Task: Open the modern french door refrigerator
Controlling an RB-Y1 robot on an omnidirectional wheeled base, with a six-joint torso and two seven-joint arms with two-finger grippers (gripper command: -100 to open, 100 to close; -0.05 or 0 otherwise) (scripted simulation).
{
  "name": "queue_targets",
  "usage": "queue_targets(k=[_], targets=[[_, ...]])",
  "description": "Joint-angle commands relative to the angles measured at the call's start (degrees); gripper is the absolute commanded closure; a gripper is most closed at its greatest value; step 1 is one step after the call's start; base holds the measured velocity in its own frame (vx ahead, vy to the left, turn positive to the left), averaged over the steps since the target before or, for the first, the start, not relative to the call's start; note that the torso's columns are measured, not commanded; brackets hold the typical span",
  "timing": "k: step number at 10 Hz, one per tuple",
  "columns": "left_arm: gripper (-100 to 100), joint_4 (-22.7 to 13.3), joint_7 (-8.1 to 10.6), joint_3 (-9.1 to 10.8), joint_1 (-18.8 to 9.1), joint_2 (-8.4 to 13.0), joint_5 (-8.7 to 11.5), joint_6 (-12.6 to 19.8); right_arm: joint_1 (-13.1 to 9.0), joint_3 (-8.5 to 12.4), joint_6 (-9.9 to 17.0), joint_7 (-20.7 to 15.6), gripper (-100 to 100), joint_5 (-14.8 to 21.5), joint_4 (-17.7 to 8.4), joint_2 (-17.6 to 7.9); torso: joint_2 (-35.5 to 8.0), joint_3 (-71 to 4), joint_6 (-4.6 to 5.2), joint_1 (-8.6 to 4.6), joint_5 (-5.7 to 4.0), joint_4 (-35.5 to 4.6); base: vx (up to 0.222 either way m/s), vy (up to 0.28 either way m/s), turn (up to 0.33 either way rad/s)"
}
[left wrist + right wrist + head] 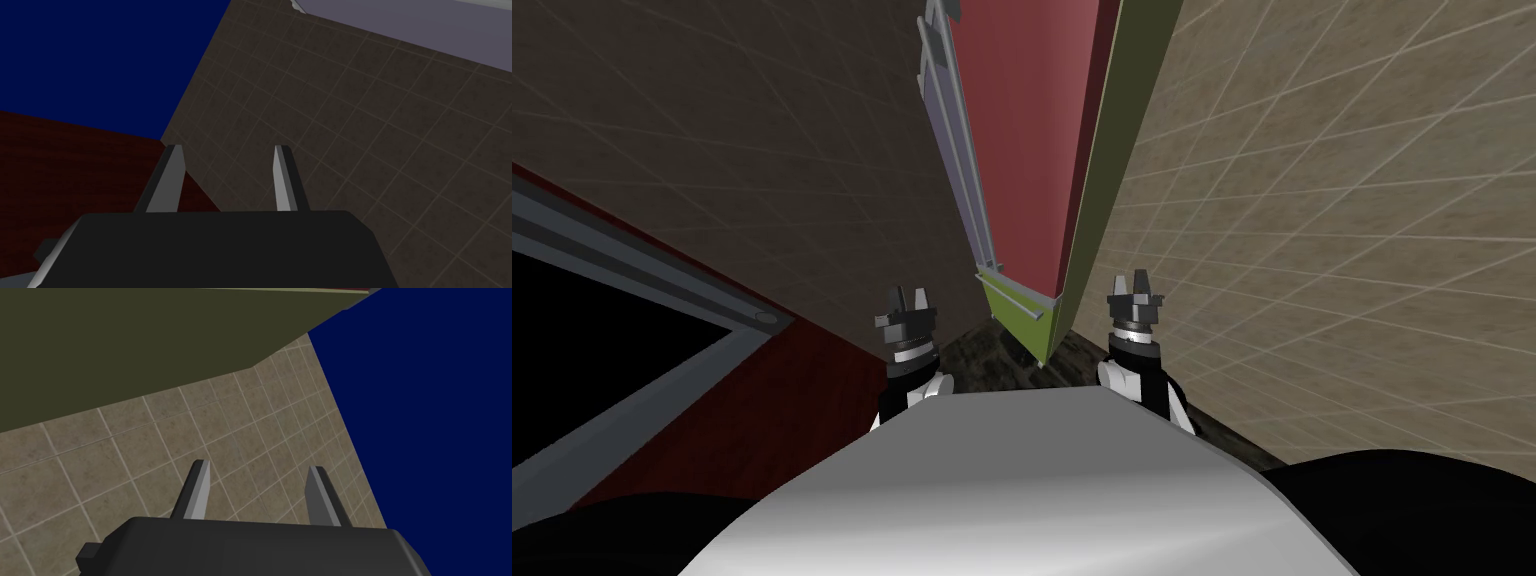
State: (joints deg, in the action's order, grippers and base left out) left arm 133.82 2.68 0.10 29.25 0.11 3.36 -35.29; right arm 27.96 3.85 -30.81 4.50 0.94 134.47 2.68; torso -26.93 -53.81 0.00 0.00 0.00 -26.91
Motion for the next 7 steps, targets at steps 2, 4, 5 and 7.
queue_targets(k=[2,4,5,7], targets=[[0,0.0,0.00,0.00,0.0,0.0,0.0,0.0,0.0,0.0,0.0,0.0,0,0.0,0.0,0.0,-8.5,-16.9,0.00,0.00,0.00,-8.5,0.000,0.000,0.000],[0,0.0,0.00,0.00,0.0,0.0,0.0,0.0,-0.8,0.2,1.9,0.2,-100,3.9,-0.7,-4.4,-14.6,-29.3,-0.01,-0.03,-0.01,-14.6,0.008,-0.016,0.028],[0,0.0,0.00,0.00,0.0,0.0,0.0,0.0,-1.3,0.3,3.1,0.3,-100,5.6,-1.2,-6.1,-15.1,-30.4,0.00,-0.07,-0.02,-15.1,0.005,-0.036,0.039],[0,0.0,0.00,0.00,0.0,0.0,0.0,0.0,-2.0,0.4,4.6,0.5,-100,8.9,-1.8,-8.0,-15.3,-30.8,0.01,0.01,0.00,-15.3,0.005,-0.025,0.027]])
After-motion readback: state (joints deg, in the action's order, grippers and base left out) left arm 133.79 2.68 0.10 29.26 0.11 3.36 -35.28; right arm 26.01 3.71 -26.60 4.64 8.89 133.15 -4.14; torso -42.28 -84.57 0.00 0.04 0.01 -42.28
